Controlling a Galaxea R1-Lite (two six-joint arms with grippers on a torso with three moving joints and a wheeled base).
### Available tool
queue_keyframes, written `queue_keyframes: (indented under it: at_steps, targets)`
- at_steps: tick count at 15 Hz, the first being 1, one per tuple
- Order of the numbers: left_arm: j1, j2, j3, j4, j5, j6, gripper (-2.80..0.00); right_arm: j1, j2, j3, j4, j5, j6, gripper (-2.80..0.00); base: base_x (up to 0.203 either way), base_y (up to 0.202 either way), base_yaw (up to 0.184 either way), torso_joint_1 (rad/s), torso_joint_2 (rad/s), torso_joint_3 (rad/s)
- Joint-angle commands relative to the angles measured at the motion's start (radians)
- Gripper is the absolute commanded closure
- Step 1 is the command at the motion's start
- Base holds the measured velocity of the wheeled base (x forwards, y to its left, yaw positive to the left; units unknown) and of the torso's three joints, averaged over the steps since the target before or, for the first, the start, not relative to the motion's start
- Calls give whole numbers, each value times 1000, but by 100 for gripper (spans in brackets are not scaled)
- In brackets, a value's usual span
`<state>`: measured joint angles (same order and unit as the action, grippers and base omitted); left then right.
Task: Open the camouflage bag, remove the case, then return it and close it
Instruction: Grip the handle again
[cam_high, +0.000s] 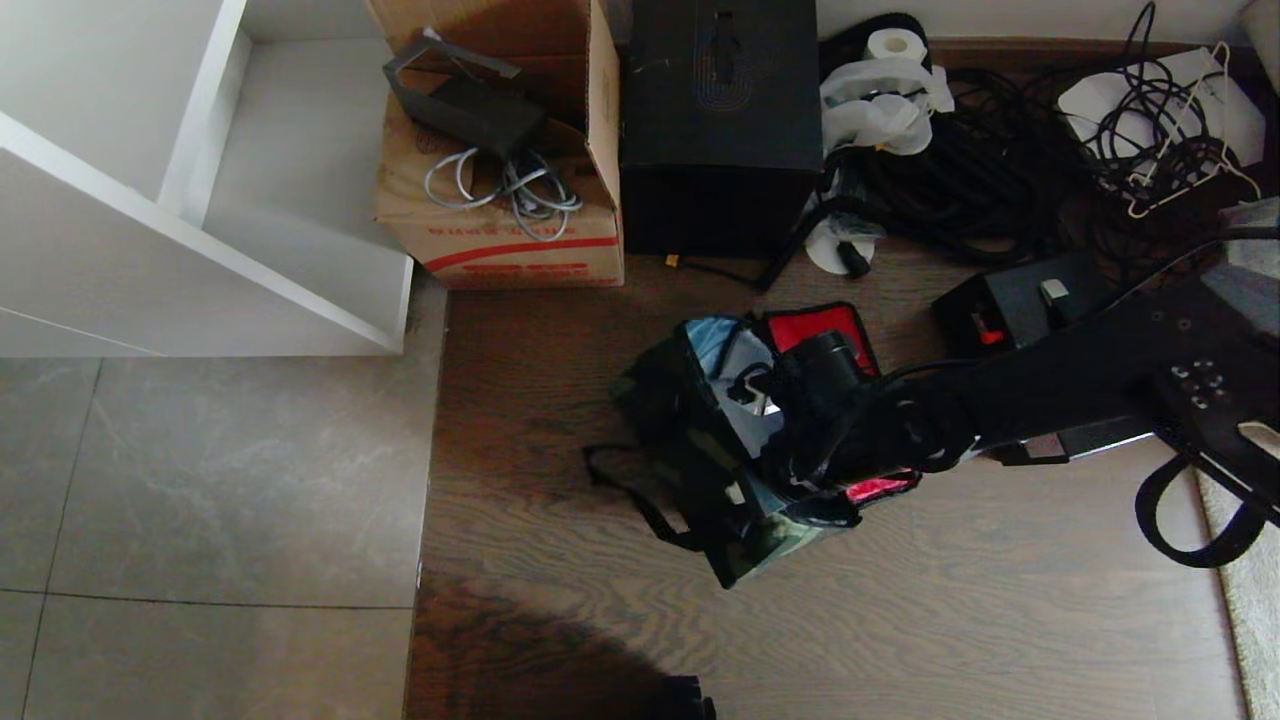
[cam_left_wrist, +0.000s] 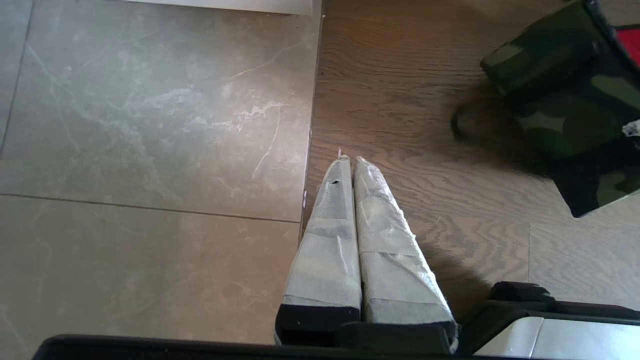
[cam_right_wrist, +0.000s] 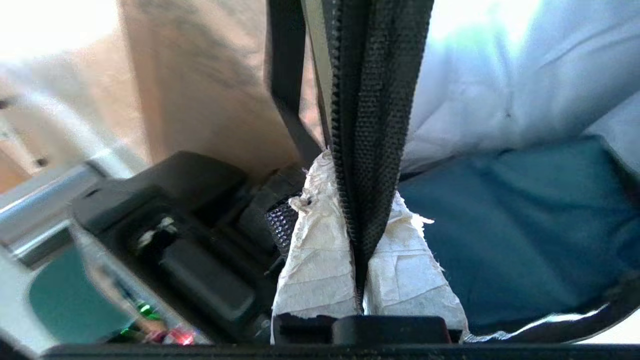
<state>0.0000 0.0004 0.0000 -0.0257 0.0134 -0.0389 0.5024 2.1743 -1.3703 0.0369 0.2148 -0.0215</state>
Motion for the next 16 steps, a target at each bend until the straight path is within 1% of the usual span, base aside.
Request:
queue_keyframes:
  at_steps: [1,2,6,8,9,10,12,13,15,16]
  targets:
    - [0,0,9,0,0,-1,0,5,21,-12,-4,-47,1,0,0,0,0,0,0,0]
    - [0,0,9,0,0,-1,0,5,33,-18,-5,-79,1,0,0,0,0,0,0,0]
    - [0,0,9,0,0,-1,0,5,47,-23,-6,-97,-8,0,0,0,0,0,0,0]
    - [0,0,9,0,0,-1,0,5,55,-19,-5,-163,-34,0,0,0,0,0,0,0]
    - [0,0,9,0,0,-1,0,5,55,-19,-5,-163,-34,0,0,0,0,0,0,0]
    - [0,0,9,0,0,-1,0,5,55,-19,-5,-163,-34,-280,0,0,0,0,0,0]
    - [0,0,9,0,0,1,0,6,59,-19,-1,-171,-46,-280,0,0,0,0,0,0]
    - [0,0,9,0,0,-1,0,7,78,-15,8,-187,-86,-280,0,0,0,0,0,0]
    - [0,0,9,0,0,-1,0,7,76,-11,11,-188,-94,-280,0,0,0,0,0,0]
    - [0,0,9,0,0,-1,0,7,64,2,11,-173,-105,-280,0,0,0,0,0,0]
